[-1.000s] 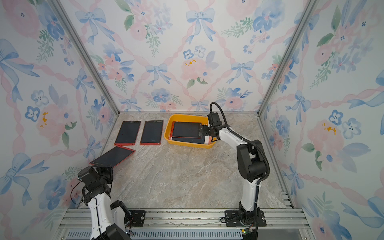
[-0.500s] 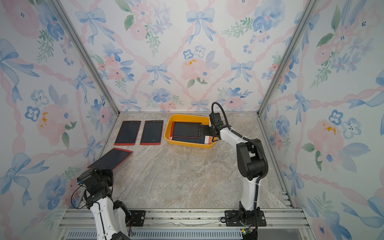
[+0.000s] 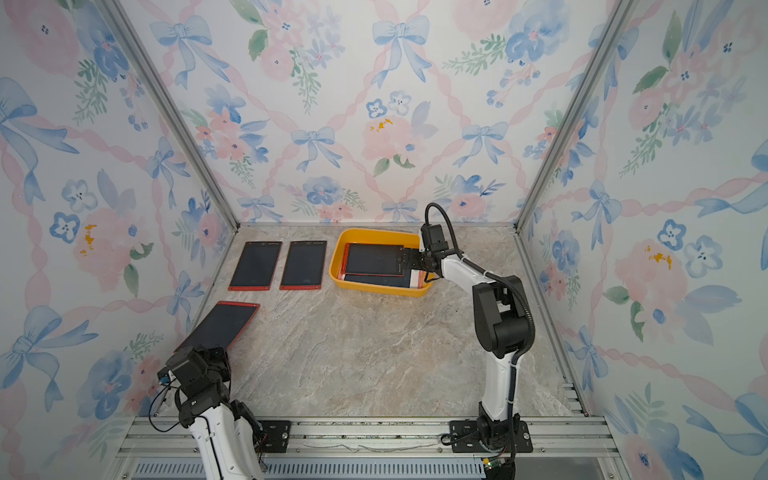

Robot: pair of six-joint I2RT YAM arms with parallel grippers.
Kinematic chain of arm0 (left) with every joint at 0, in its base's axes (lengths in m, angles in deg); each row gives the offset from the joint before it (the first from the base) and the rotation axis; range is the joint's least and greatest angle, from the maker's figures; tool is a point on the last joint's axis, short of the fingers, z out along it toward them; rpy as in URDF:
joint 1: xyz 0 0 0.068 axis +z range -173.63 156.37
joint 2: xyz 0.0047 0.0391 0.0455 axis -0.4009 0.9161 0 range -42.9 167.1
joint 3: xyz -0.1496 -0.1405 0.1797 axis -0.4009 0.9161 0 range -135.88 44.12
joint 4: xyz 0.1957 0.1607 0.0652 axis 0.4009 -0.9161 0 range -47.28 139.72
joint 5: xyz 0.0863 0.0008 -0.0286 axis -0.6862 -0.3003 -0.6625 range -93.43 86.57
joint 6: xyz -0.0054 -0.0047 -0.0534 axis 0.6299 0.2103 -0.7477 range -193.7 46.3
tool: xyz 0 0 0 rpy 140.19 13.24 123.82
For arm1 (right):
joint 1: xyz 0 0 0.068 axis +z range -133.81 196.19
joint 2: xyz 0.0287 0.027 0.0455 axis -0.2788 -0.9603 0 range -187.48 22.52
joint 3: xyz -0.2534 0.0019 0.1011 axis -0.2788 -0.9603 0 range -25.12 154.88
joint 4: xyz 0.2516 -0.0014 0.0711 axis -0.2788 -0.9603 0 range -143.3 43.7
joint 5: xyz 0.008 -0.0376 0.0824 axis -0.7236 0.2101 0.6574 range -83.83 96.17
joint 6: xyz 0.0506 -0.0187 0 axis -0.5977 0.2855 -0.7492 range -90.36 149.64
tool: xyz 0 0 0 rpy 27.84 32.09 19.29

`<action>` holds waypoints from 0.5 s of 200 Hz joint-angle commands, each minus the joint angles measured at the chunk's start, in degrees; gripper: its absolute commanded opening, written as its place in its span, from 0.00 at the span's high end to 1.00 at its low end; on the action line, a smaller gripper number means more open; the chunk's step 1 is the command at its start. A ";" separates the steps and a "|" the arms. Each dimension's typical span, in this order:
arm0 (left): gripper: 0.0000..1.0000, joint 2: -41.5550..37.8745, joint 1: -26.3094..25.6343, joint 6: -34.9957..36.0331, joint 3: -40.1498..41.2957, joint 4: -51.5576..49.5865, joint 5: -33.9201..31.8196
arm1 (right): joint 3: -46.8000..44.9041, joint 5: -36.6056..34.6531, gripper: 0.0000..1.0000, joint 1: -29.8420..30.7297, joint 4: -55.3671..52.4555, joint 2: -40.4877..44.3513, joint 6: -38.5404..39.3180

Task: Take out the writing tablet from the storage box
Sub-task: Place the writing tablet at the center of the board.

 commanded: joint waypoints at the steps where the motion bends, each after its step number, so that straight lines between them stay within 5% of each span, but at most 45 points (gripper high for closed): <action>1: 0.91 2.67 0.04 3.10 0.34 -3.37 1.34 | -0.50 -0.70 0.03 -1.26 -1.10 -2.49 -0.66; 100: 0.93 4.63 -4.63 0.27 2.71 -0.39 -0.45 | -1.51 -1.00 0.03 -1.26 -0.93 -2.19 -0.94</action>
